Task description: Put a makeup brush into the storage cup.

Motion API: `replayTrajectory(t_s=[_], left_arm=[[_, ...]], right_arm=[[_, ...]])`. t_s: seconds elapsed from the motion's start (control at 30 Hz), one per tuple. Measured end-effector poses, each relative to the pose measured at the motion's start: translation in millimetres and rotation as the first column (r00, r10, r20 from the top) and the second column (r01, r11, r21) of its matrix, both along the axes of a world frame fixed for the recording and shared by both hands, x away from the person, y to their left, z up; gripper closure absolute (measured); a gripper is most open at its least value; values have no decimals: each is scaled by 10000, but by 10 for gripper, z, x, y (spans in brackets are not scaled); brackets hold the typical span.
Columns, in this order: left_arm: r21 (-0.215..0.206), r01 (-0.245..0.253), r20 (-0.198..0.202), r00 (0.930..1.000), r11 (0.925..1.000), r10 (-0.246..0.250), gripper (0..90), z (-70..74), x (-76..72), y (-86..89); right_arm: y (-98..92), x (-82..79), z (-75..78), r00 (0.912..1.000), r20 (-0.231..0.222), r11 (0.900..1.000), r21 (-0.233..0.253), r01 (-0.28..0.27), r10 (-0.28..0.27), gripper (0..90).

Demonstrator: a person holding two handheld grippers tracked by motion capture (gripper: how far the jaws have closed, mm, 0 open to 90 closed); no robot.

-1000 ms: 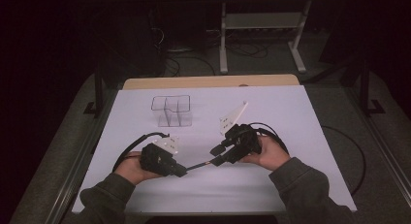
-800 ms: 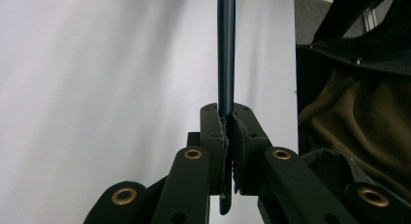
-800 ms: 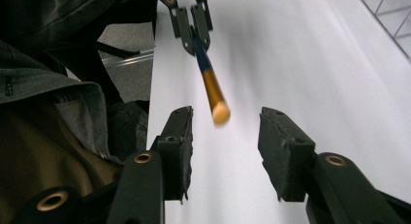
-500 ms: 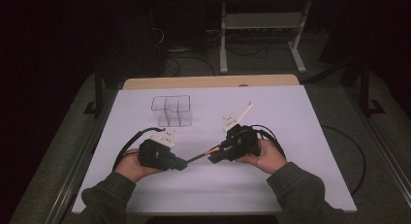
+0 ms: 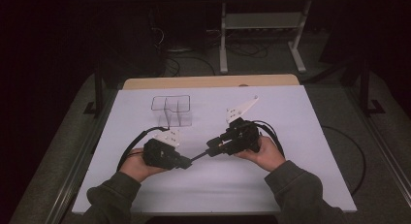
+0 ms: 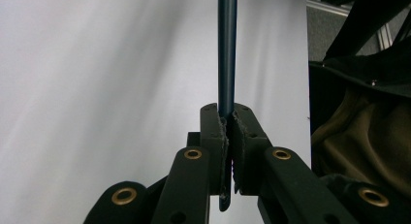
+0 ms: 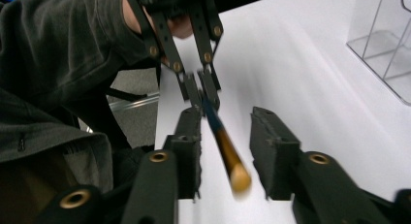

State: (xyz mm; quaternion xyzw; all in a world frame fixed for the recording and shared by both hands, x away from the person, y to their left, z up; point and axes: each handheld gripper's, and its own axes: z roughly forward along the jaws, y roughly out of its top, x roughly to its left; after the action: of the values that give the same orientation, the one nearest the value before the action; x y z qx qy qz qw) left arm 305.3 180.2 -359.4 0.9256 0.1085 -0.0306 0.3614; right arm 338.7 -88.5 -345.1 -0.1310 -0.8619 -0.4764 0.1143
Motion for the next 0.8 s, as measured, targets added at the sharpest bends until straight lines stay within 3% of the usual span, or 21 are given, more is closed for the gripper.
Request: replayTrajectory(t_s=[0.13,0.27,0.43,0.57,0.63,0.8], left_arm=[[-287,-157,103,9998,9995,160,846,32,14,59],[-319,-170,61,9998,9993,173,846,28,22,48],[-101,-187,9,9998,9998,187,845,-13,19,-14],[-48,-161,32,9999,9999,161,845,-23,30,-51],[150,-74,97,9999,9999,73,845,-29,35,-80],[176,-53,96,9999,9998,52,845,-43,37,-135]], right_arm=[[-60,10,-1,9999,-40,9998,-147,100,-101,622],[-50,9,-13,10000,6,9999,-160,5,-5,772],[9,-3,-1,9999,12,9999,-110,-112,112,866],[38,-5,15,10000,16,10000,-32,-91,91,820],[56,-5,30,10000,54,10000,-11,-81,81,811],[106,-10,80,9999,156,9999,130,-64,62,813]])
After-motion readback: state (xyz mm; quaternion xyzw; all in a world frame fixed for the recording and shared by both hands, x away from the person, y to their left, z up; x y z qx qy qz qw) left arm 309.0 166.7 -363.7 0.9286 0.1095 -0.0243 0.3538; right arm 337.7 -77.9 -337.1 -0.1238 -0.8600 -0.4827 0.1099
